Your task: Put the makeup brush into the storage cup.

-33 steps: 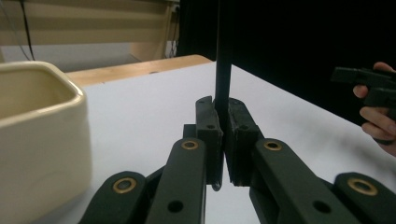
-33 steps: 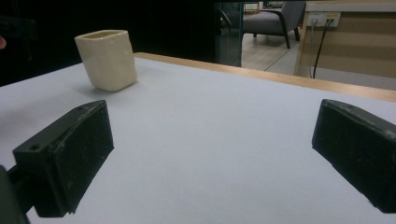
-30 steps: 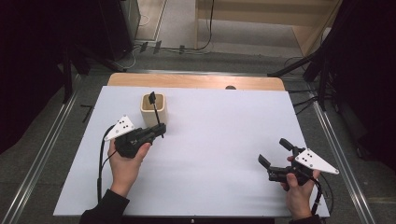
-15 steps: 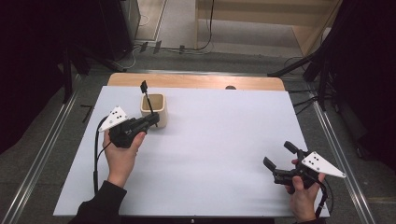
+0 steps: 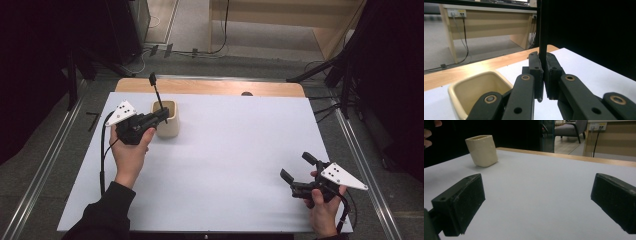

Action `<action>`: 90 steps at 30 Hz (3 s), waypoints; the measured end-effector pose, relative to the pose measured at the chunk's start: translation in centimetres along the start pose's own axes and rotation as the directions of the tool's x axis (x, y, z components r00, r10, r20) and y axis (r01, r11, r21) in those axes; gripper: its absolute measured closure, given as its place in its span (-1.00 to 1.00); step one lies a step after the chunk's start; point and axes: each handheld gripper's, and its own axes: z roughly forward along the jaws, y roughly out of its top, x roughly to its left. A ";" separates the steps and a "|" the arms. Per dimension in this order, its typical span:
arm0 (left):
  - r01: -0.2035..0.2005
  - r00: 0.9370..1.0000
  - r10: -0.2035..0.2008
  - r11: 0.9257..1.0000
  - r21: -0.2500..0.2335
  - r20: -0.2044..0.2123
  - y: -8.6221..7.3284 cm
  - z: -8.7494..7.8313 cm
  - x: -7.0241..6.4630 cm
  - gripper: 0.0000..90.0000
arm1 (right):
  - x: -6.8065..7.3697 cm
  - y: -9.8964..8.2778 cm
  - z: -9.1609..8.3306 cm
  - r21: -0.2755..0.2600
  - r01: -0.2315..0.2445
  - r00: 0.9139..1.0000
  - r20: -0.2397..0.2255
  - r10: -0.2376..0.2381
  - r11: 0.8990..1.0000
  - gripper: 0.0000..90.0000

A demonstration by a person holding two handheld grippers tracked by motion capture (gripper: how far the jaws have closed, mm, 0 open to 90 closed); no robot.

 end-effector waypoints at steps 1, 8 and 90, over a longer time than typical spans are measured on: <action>-0.003 1.000 0.003 1.000 0.000 -0.005 0.1 0.1 0.2 0.91 | 0.0 0.0 0.0 0.001 0.001 1.000 -0.001 -0.001 1.000 -1.00; 0.002 0.999 -0.002 1.000 -0.008 -0.035 0.3 0.9 1.3 0.91 | 0.0 0.0 0.1 0.004 -0.002 1.000 -0.001 0.002 1.000 -1.00; 0.096 0.990 -0.080 0.986 0.138 -0.116 -2.5 3.4 5.1 -0.21 | 0.1 -0.2 0.6 0.025 -0.013 1.000 -0.011 0.014 1.000 -0.99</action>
